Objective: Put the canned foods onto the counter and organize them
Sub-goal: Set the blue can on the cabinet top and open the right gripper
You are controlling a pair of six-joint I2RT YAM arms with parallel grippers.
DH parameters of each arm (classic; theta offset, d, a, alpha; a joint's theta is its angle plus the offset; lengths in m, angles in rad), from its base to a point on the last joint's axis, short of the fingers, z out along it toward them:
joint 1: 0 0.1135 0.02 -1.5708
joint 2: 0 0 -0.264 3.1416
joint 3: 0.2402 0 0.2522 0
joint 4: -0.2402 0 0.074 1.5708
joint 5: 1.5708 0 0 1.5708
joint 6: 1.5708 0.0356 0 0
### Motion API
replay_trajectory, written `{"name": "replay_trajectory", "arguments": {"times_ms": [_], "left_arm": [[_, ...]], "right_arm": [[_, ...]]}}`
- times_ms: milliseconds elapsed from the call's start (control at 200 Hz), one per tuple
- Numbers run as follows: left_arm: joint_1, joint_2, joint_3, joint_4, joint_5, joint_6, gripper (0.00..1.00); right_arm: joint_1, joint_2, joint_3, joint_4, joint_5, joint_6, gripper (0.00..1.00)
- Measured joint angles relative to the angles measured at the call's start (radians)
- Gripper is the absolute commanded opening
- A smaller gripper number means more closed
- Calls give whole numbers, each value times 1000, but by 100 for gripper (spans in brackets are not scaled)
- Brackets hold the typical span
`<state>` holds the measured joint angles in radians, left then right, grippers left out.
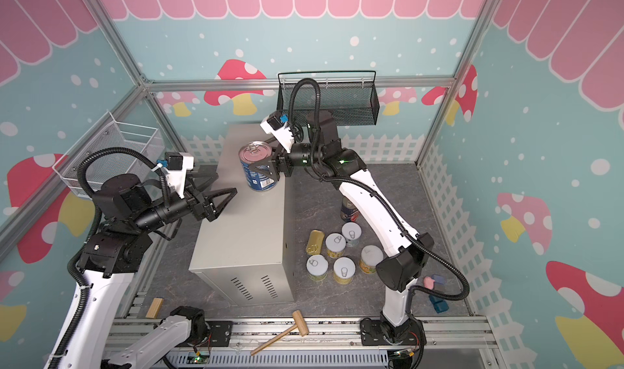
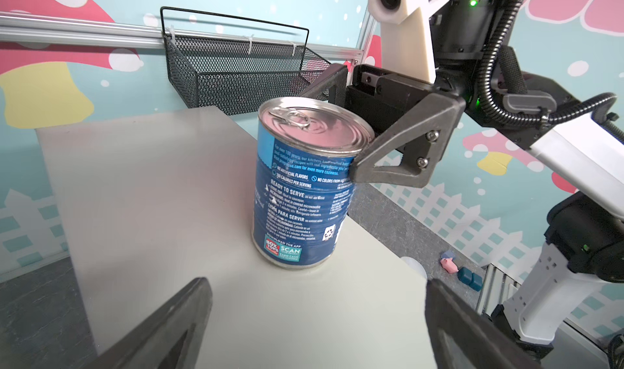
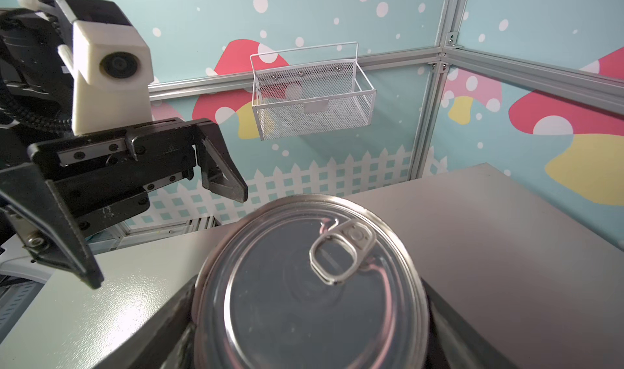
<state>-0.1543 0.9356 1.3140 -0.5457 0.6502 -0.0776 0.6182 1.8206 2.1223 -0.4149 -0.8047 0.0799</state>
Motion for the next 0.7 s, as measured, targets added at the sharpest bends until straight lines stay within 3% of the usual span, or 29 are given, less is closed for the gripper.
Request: {"name": "replay_trajectory", "arguments": {"times_ms": [50, 170, 490, 696], "left_arm": [[-21, 8, -1, 7, -19, -2, 99], [-79, 37, -1, 21, -78, 0, 99], [-211, 142, 62, 15, -274, 33, 100], [-238, 182, 131, 19, -349, 49, 100]], "right_arm": [[0, -2, -8, 13, 1, 3, 84], [2, -9, -21, 27, 15, 11, 99], [2, -204, -100, 73, 148, 3, 99], [-9, -414, -270, 95, 340, -37, 99]]}}
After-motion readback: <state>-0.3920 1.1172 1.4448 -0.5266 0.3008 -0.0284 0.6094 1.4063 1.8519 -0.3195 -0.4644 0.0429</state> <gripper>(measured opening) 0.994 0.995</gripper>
